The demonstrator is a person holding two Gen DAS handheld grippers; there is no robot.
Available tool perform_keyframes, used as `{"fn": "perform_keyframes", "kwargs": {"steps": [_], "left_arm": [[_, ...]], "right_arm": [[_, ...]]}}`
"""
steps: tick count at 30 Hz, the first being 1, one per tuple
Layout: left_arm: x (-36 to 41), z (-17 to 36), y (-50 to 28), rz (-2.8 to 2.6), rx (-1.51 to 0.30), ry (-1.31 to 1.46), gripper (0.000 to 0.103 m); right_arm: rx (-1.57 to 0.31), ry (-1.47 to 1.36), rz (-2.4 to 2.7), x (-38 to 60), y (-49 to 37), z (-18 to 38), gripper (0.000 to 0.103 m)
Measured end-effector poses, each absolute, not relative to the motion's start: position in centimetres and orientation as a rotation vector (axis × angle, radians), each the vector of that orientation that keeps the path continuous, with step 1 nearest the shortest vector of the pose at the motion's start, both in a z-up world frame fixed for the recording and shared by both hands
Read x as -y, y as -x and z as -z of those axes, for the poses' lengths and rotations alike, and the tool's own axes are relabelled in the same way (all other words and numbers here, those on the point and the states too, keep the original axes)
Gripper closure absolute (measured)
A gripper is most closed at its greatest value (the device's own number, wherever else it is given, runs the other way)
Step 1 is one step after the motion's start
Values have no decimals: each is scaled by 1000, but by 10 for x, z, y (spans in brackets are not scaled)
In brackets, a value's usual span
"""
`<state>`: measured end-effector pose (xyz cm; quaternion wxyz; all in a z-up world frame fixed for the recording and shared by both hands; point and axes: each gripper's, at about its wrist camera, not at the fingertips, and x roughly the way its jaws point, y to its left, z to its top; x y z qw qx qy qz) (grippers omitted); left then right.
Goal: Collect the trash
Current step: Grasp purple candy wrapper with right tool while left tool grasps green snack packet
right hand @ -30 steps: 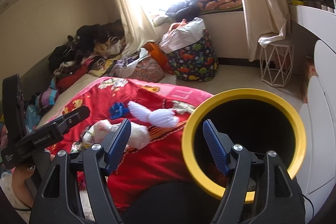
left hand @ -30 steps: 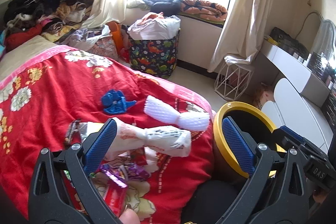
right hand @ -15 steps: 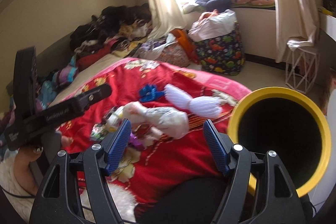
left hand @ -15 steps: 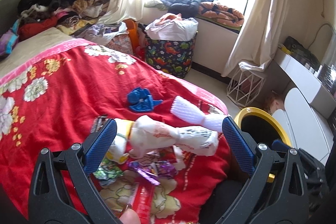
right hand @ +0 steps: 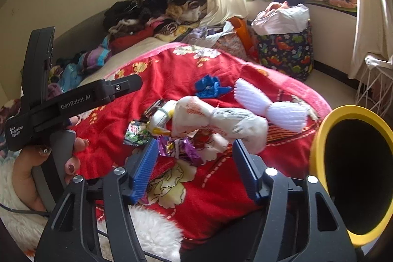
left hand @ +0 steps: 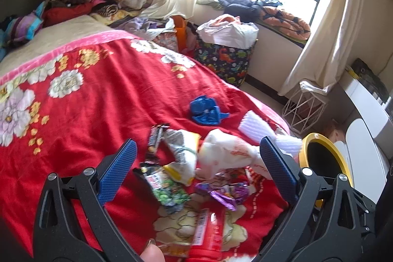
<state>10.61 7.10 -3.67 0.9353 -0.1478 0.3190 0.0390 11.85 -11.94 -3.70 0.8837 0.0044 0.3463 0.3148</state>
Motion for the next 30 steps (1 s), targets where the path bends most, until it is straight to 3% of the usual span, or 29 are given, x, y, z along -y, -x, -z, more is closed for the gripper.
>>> {"fn": "perform_keyframes", "kwargs": {"steps": [9,17,27,30], "left_arm": [[-101,59,-102,-120,-722,372,11],[-108,85,-98,-95,-807,431,32],[-112,109,-98,-54,-880,536,42],[-111,111,-99,-47,-890,552,46]], "right_arm": [[-770,53,-703,91,-131,52,62],[-805,57,-704,76,-147,65,73],[-844,65,-694,67,-163,80,77],[-860,60,-700,65,-166,84,85]]}}
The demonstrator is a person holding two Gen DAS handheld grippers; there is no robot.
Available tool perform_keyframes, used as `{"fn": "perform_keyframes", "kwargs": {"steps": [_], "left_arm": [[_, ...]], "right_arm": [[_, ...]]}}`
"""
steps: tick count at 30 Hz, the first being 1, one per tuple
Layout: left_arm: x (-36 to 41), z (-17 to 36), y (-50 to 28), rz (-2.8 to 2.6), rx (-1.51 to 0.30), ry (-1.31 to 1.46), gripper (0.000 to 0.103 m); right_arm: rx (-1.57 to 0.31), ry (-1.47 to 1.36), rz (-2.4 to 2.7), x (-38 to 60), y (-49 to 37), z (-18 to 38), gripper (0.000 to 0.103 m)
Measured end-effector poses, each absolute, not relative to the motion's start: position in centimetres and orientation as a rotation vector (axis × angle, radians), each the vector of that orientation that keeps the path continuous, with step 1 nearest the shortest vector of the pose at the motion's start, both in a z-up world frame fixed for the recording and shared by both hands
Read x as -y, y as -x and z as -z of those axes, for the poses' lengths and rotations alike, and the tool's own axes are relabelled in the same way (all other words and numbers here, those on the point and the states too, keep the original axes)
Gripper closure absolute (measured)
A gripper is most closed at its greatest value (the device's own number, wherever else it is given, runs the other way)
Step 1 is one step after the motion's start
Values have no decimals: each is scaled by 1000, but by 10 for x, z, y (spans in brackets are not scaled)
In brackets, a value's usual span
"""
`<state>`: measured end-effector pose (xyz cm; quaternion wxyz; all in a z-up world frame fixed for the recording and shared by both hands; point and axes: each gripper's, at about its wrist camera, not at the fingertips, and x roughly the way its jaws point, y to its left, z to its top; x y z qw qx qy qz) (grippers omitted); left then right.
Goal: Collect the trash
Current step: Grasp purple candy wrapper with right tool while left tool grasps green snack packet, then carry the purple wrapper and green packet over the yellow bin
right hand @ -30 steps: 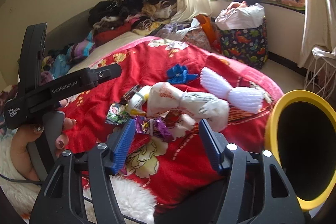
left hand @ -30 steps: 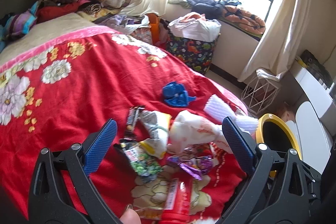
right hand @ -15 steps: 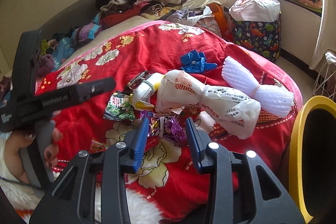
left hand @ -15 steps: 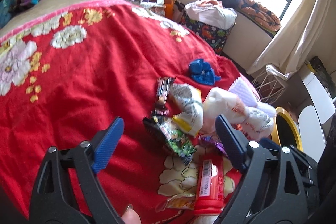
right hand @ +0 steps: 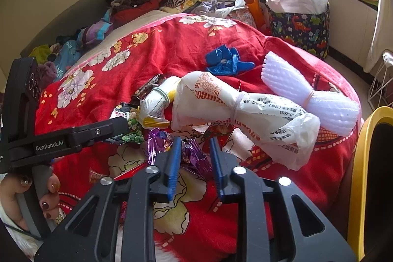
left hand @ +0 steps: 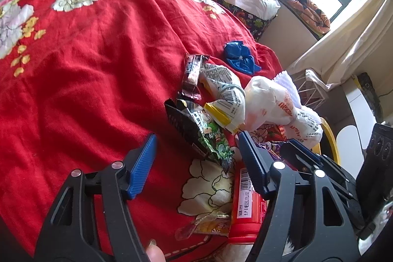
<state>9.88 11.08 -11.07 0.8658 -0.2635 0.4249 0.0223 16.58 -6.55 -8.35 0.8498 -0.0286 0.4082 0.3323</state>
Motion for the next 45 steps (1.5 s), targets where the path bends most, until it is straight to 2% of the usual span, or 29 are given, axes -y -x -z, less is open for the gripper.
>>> {"fn": "perform_keyframes", "kwargs": {"steps": [4,7,9,14,27,45], "left_arm": [[-108,113,-100,-29,-902,563,55],[-108,115,-101,-17,-912,579,67],[-107,115,-101,-11,-914,583,80],[-107,111,-100,-7,-898,578,89],[-99,79,-95,7,-798,499,96],[-72,50,-93,73,-737,409,99]], "right_arm": [[-857,63,-719,65,-162,85,87],[-849,56,-719,65,-158,83,89],[-846,42,-717,69,-156,82,90],[-834,24,-715,76,-151,79,90],[-779,17,-724,86,-134,61,91],[-717,-27,-684,111,-125,38,91]]}}
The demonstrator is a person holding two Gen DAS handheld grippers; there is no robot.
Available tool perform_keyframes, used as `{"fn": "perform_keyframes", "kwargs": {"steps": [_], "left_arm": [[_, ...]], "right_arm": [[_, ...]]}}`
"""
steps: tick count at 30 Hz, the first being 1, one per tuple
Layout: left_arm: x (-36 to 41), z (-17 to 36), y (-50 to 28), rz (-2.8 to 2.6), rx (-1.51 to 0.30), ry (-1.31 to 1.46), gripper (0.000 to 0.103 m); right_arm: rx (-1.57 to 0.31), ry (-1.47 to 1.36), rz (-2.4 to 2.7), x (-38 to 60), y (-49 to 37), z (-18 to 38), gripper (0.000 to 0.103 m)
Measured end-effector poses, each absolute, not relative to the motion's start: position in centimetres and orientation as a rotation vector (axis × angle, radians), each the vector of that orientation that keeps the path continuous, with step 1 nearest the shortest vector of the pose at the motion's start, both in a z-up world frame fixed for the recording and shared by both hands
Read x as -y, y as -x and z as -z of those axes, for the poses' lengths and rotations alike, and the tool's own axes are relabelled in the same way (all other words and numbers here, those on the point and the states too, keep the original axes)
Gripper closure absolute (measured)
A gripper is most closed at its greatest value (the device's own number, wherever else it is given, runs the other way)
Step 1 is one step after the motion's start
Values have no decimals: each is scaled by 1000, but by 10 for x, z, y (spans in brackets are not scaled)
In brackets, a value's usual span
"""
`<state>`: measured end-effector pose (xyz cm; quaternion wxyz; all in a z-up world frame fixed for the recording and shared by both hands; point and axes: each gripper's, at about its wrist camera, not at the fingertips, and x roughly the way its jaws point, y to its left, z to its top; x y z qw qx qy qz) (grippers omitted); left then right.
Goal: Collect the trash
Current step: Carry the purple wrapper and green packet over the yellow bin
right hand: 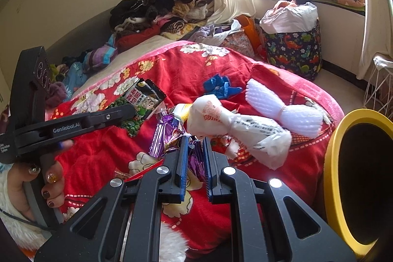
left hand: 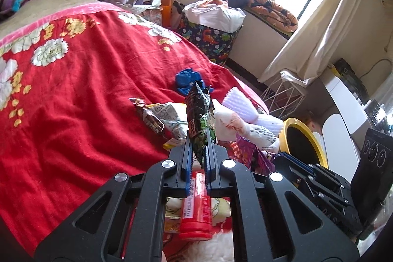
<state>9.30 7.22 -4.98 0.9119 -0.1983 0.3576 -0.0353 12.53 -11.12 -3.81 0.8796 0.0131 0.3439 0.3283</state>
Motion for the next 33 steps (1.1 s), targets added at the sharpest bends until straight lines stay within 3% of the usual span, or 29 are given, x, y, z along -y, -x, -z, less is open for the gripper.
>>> {"fn": "perform_keyframes", "kwargs": {"steps": [33], "left_arm": [[15,40,-107,253,-749,268,99]], "right_arm": [[-649,-226,-455,218,-149,26,91]]}}
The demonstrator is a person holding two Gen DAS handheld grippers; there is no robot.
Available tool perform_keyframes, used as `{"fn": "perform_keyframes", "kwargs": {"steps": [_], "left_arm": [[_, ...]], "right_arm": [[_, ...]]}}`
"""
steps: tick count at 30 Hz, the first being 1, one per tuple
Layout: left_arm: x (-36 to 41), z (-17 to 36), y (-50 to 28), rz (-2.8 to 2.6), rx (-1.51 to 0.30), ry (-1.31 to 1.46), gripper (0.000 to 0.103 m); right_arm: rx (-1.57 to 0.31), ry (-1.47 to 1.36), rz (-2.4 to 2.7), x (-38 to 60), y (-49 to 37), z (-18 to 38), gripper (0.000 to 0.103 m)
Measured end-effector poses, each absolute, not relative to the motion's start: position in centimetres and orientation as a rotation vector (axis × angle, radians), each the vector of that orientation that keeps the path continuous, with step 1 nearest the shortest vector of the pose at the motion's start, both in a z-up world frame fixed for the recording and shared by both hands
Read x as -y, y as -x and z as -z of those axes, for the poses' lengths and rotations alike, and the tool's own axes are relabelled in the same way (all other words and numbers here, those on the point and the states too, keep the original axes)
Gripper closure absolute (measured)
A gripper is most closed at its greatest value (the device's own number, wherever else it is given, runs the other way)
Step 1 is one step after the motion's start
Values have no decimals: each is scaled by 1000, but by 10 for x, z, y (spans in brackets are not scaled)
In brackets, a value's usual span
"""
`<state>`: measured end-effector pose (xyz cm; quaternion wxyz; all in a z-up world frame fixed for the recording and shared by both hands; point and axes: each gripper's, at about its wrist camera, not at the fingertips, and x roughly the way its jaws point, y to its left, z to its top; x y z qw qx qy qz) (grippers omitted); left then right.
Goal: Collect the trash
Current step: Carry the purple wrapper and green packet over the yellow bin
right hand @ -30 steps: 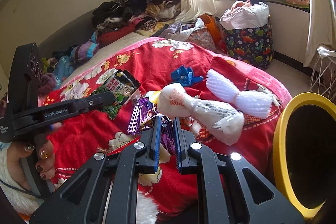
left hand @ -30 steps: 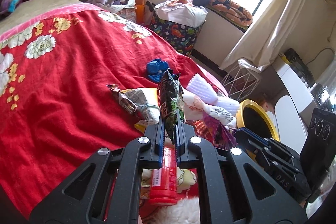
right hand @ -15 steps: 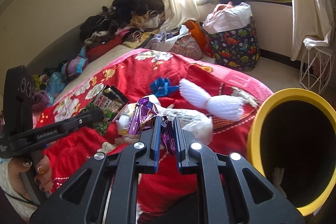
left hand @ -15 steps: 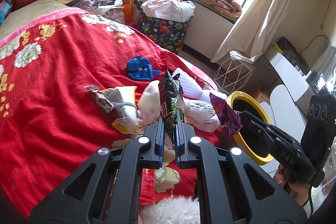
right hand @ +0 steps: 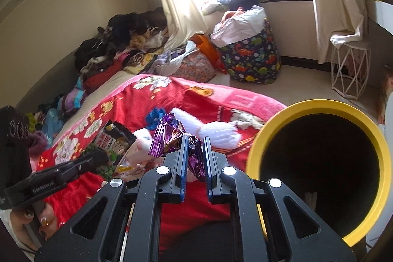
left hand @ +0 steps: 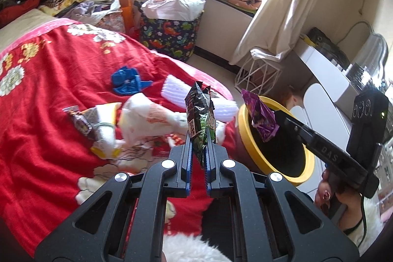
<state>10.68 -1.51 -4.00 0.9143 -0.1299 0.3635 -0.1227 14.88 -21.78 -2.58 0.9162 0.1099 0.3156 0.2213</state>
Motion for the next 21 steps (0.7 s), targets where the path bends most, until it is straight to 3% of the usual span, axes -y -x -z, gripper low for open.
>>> {"fn": "perform_keyframes", "kwargs": {"steps": [21], "left_arm": [[94,29,-123,381,-723,191,99]], "right_arm": [[-600,-372,-268,310,-150,28,91]]}}
